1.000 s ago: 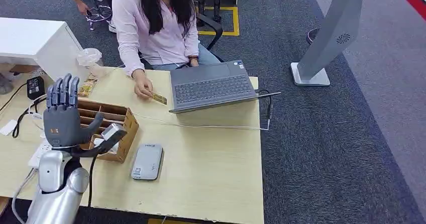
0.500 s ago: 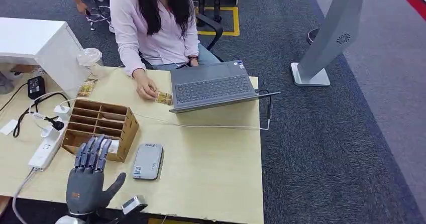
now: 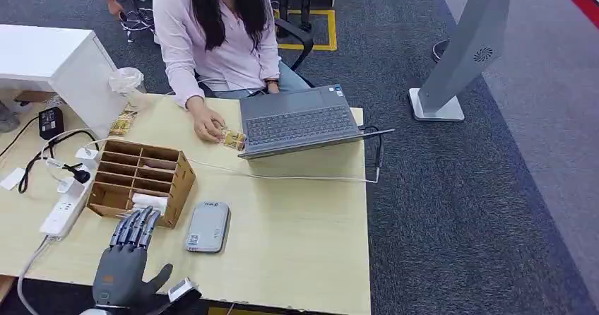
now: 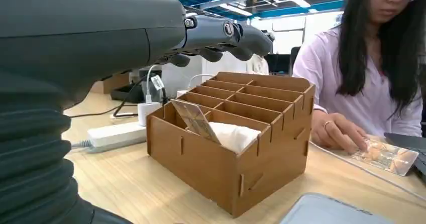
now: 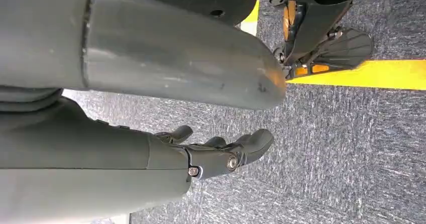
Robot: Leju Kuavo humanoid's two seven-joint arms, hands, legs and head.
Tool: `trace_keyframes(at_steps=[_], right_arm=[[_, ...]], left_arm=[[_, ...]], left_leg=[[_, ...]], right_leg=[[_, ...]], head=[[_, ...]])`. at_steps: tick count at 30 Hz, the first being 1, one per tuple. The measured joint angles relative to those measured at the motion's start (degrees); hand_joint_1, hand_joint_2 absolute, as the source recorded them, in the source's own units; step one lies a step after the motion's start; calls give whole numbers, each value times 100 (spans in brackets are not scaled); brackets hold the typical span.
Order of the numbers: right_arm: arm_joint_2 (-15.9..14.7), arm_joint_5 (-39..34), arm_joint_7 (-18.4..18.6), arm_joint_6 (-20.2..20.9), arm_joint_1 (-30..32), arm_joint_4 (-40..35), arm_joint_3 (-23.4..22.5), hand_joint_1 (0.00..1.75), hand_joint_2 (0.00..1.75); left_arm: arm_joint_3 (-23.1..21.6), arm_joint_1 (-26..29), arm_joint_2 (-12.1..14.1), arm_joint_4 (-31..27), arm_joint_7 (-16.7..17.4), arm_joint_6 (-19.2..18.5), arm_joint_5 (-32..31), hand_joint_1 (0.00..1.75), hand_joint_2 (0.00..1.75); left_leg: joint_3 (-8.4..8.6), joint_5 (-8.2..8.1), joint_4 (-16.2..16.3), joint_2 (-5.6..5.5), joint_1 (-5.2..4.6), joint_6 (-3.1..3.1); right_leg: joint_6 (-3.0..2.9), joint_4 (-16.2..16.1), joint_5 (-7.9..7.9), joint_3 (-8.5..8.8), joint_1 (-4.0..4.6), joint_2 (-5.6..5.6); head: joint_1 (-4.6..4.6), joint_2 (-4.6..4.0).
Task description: Pass the card to the sensor for recognition and then transmit it.
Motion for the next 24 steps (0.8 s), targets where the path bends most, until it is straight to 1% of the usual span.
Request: trace_keyframes(at_steps=[5,9,17,21,24], right_arm=[[0,72,24,18,0,0,-7,0,0],[0,140,24,85,0,0,-7,0,0],[0,234,11,111,-3,0,-7,0,0],[0,271,26,116,-4,0,-7,0,0],[0,273,26,120,-2,0,-7,0,0]], left_arm=[[63,-72,18,35,2,-2,33,0,175],[223,-279,18,186,98,-138,105,0,175],[476,-606,15,485,111,-332,81,0,175],[520,-791,15,581,208,-426,37,0,175],[562,-870,13,656,208,-439,13,0,175]], left_leg=[[0,0,0,0,0,0],[1,2,0,0,1,0],[0,2,0,-1,1,0],[0,2,0,0,1,0],[0,2,0,-1,1,0]], right_leg=[[0,0,0,-1,0,0],[0,1,2,0,0,0],[0,1,2,0,0,-1],[0,1,2,-1,0,1],[0,1,2,-1,0,1]], head=[[0,0],[0,0],[0,0],[0,0],[2,0]])
